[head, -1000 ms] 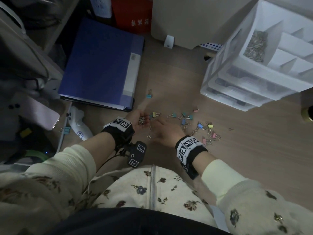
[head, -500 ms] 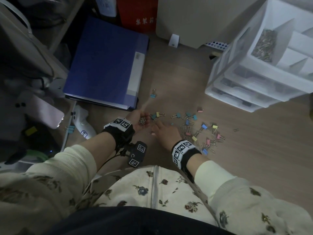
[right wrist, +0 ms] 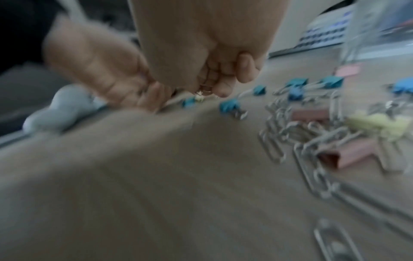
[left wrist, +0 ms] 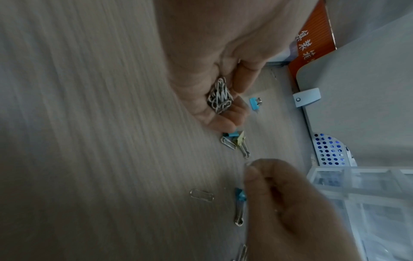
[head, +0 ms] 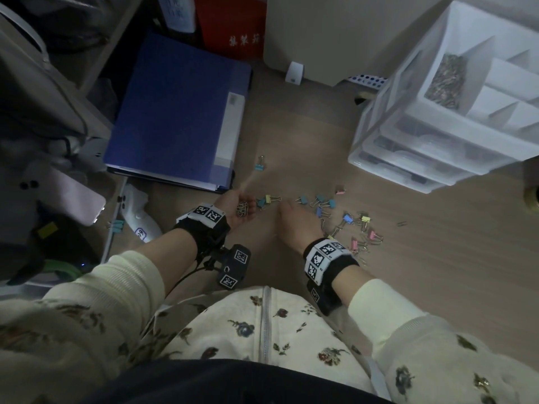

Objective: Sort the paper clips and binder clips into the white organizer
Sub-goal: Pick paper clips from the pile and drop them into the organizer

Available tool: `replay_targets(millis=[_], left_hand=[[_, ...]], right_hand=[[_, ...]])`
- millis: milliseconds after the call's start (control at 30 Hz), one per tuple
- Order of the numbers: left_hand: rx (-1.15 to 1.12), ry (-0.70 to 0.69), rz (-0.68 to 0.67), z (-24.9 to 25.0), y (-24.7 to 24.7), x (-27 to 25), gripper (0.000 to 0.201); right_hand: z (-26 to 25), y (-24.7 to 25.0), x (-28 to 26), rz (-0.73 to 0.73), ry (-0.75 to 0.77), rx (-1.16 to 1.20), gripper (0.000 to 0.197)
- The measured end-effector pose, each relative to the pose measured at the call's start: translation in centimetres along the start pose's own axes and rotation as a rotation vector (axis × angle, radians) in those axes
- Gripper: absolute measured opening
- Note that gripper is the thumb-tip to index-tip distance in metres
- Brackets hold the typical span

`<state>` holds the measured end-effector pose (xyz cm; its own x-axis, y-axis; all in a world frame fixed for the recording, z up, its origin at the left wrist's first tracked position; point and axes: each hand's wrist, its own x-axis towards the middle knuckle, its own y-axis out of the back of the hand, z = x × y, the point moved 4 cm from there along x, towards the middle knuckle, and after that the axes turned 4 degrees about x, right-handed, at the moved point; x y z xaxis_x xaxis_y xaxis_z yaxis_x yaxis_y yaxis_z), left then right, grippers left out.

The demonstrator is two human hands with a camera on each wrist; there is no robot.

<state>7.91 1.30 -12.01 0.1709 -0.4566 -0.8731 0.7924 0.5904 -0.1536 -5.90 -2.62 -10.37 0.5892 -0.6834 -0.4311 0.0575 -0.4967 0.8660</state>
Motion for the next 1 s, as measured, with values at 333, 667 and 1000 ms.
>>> replay_targets(millis=[333, 667, 1000], left_hand=[[-0.074, 0.043, -0.209, -0.1, -2.2, -0.5, 0.029], [0.033, 0.037, -0.048, -0.4, 0.1, 0.2, 0.028], [0.070, 0.044, -0.028, -0.4, 0.6, 1.1, 0.036]], right_hand=[[-2.6, 3.1, 0.2, 0.174, 0.177, 0.328, 0.027], [-0.1, 2.1, 1.0, 0.153, 0.034, 0.192, 0.027], [-0.4, -0.5, 1.6, 0.066, 0.081, 0.020, 0.032]])
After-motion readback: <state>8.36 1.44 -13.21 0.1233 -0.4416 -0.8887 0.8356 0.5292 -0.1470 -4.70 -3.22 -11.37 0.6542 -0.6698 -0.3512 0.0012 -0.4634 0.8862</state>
